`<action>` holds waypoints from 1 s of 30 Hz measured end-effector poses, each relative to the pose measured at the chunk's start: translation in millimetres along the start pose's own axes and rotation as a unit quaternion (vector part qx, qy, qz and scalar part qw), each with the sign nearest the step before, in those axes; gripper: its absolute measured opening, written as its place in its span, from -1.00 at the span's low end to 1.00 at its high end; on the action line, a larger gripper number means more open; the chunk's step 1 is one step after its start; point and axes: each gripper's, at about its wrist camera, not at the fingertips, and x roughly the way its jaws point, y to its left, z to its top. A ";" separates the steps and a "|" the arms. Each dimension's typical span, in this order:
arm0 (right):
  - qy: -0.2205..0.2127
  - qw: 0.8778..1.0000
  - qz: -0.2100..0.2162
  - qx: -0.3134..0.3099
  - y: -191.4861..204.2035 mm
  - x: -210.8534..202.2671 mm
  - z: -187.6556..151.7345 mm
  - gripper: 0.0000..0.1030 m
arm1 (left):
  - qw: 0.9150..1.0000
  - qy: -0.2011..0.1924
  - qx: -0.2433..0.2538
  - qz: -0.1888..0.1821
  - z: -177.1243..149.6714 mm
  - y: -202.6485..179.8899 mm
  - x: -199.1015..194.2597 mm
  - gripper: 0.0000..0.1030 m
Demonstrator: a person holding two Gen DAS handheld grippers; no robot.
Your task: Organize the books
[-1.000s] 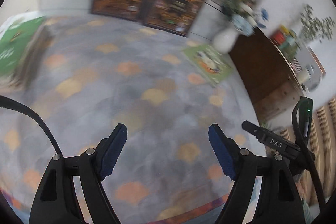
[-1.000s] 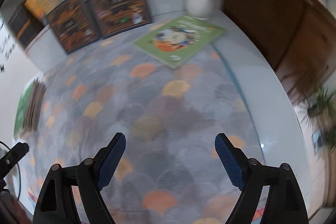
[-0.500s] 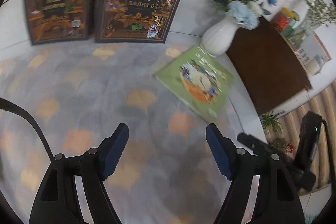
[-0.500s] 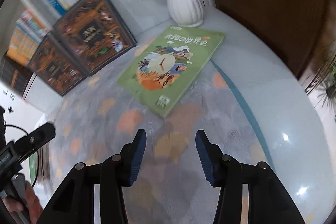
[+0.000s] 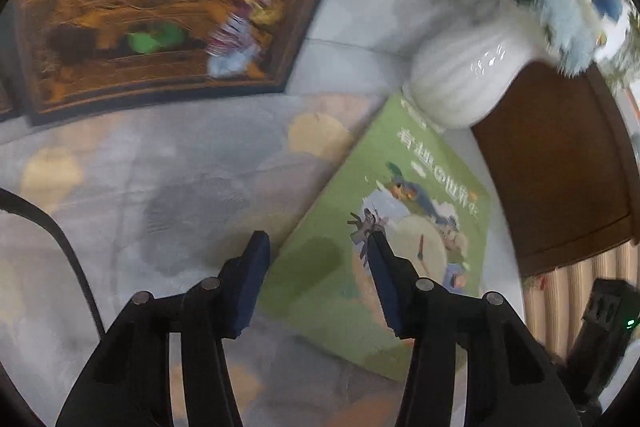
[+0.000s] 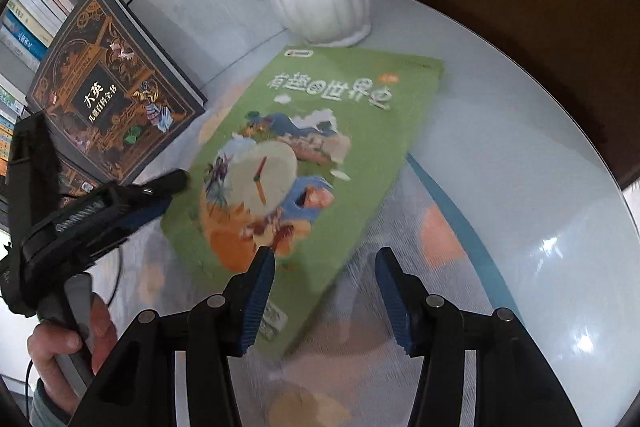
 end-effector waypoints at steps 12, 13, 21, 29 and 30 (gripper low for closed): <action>0.025 0.991 -0.042 -0.121 17.8 -25.9 -48.7 0.00 | 1.000 0.006 -0.001 0.002 -108.0 -23.4 -55.3 -0.07; 0.034 0.988 -0.039 -0.142 25.4 -31.3 -65.2 0.00 | 1.000 0.006 -0.014 0.007 -127.9 -19.6 -65.5 -0.07; 0.116 0.954 0.049 -0.273 90.1 -51.4 -184.0 0.02 | 0.980 -0.010 -0.191 0.061 -284.7 45.4 -173.7 -0.07; 0.159 0.912 0.062 -0.372 120.1 -63.7 -242.5 0.01 | 0.954 -0.039 -0.289 0.064 -366.5 68.7 -213.1 -0.07; 0.161 0.914 0.061 -0.367 116.0 -64.9 -245.0 0.01 | 0.955 -0.033 -0.287 0.075 -371.7 64.4 -209.5 -0.07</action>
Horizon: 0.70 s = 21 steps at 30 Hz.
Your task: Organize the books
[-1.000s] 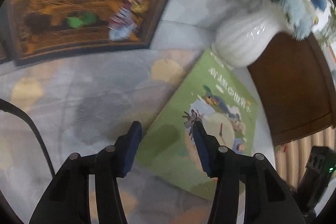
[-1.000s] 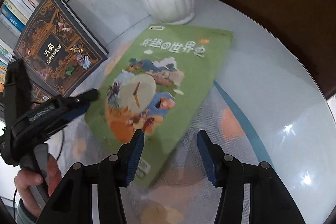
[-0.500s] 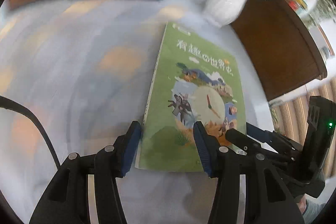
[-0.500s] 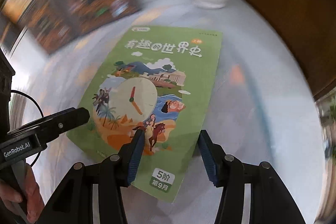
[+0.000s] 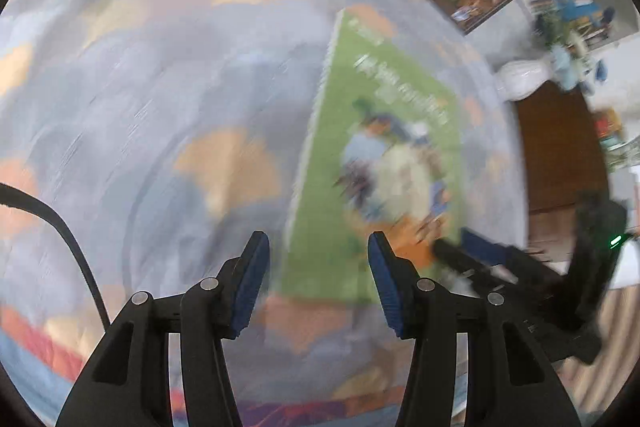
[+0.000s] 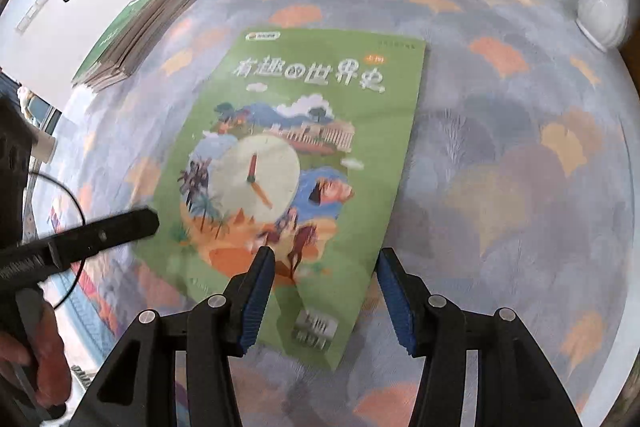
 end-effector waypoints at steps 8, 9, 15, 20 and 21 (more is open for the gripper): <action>-0.020 1.000 0.020 0.007 4.3 0.3 -18.7 -0.02 | 1.000 -0.028 0.002 -0.007 -9.6 -10.4 4.4 -0.06; -0.021 0.999 0.023 0.010 2.3 0.0 -19.5 -0.02 | 0.999 -0.031 -0.015 -0.031 -6.6 -7.6 -0.8 -0.06; -0.021 0.997 0.060 0.045 -18.4 -7.1 -23.1 -0.02 | 0.984 -0.069 -0.040 -0.162 -6.4 -5.5 -40.3 -0.06; -0.011 0.987 0.124 0.103 -37.8 -2.4 -20.3 0.04 | 0.974 -0.074 -0.075 -0.199 -0.4 7.6 -32.5 -0.06; -0.010 0.986 0.128 0.103 -38.7 -2.1 -20.5 0.04 | 0.975 -0.072 -0.078 -0.193 1.9 7.9 -29.3 -0.06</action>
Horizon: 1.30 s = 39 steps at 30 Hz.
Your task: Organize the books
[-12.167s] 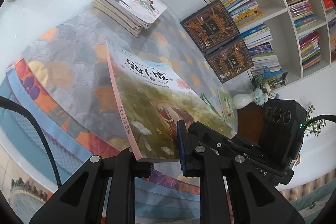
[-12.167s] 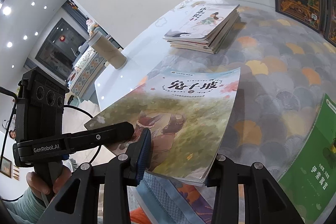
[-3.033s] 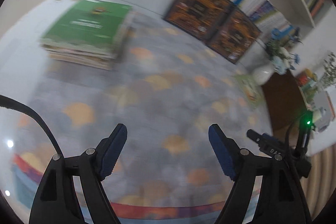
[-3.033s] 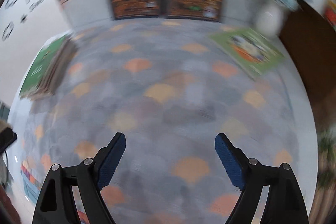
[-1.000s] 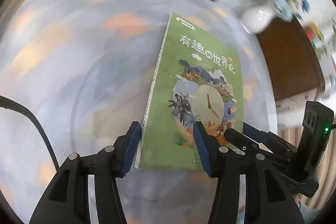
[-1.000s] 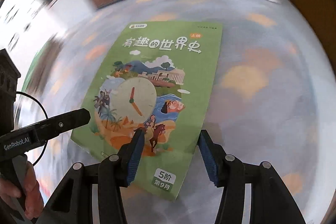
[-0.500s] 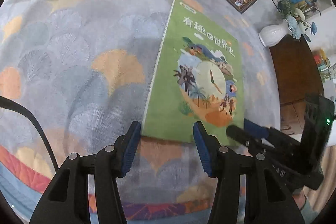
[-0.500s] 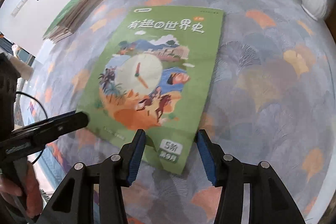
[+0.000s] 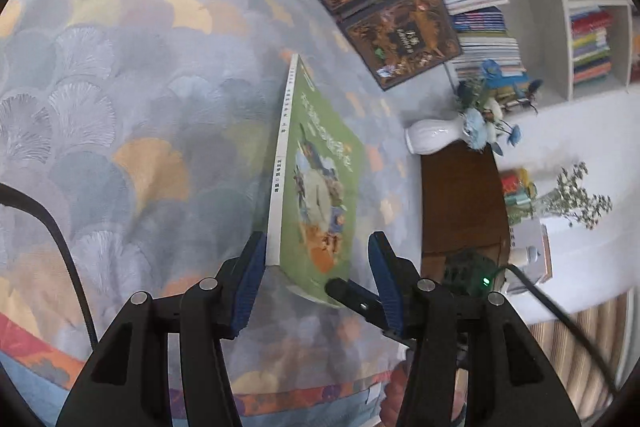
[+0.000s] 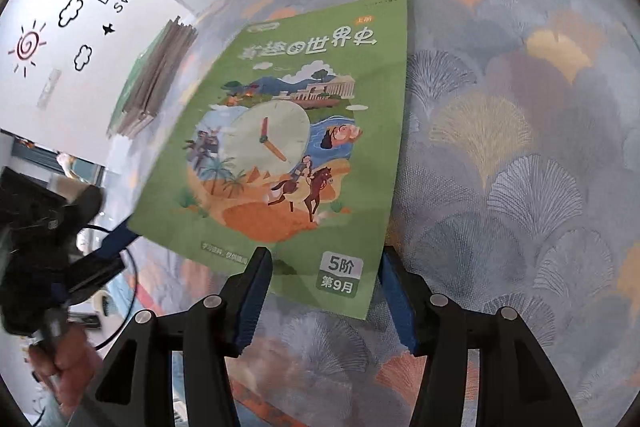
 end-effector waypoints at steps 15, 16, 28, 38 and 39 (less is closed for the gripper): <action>0.008 0.999 0.038 0.033 1.3 1.9 -4.4 0.37 | 0.999 -0.003 -0.017 0.049 12.1 6.8 33.4 -0.78; 0.008 0.999 0.039 0.032 2.7 2.3 -6.0 0.38 | 0.999 0.001 -0.023 0.039 14.0 8.1 35.0 -0.78; 0.041 0.983 0.124 0.128 -22.3 2.7 -5.2 0.56 | 0.993 0.057 -0.088 -0.057 20.5 -1.3 65.3 -0.78; 0.030 0.919 0.288 0.266 -67.0 6.8 -7.4 0.58 | 0.988 0.074 -0.105 -0.086 36.3 -20.3 66.7 -0.78; 0.024 0.916 0.301 0.264 -64.3 4.6 -4.8 0.58 | 0.987 0.077 -0.113 -0.088 38.1 -18.0 66.7 -0.78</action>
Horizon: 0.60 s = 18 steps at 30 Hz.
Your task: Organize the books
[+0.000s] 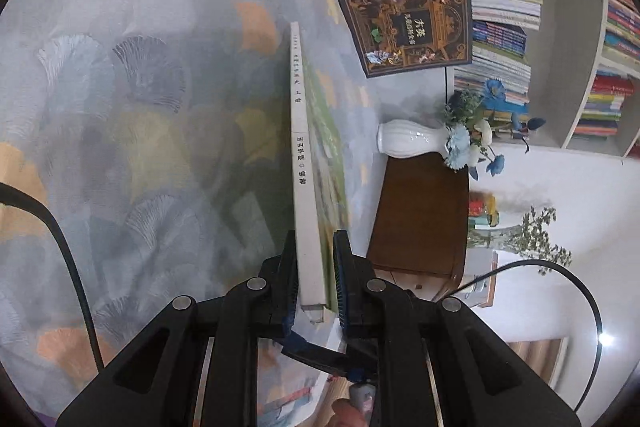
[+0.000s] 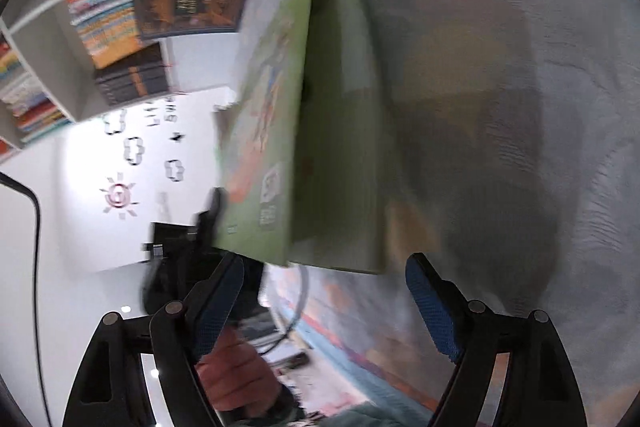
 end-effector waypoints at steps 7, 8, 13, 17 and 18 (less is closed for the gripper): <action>-0.012 1.000 0.002 -0.011 4.7 -4.6 5.2 0.62 | 1.000 0.020 -0.023 -0.006 2.3 7.6 4.0 -0.78; -0.020 1.000 0.000 -0.004 0.9 -3.4 9.4 0.62 | 0.999 0.023 -0.026 -0.010 1.7 7.3 5.7 -0.78; -0.050 0.999 -0.003 0.007 -6.5 8.1 35.4 0.10 | 0.998 0.042 -0.041 -0.023 2.2 8.0 11.2 -0.78; -0.076 0.997 -0.022 -0.005 -2.5 0.3 40.8 -0.23 | 0.998 0.040 -0.040 -0.011 3.4 10.8 12.9 -0.78; -0.080 0.996 -0.041 -0.020 2.6 -1.1 39.7 -0.23 | 0.998 0.040 -0.038 -0.006 3.5 10.6 13.8 -0.78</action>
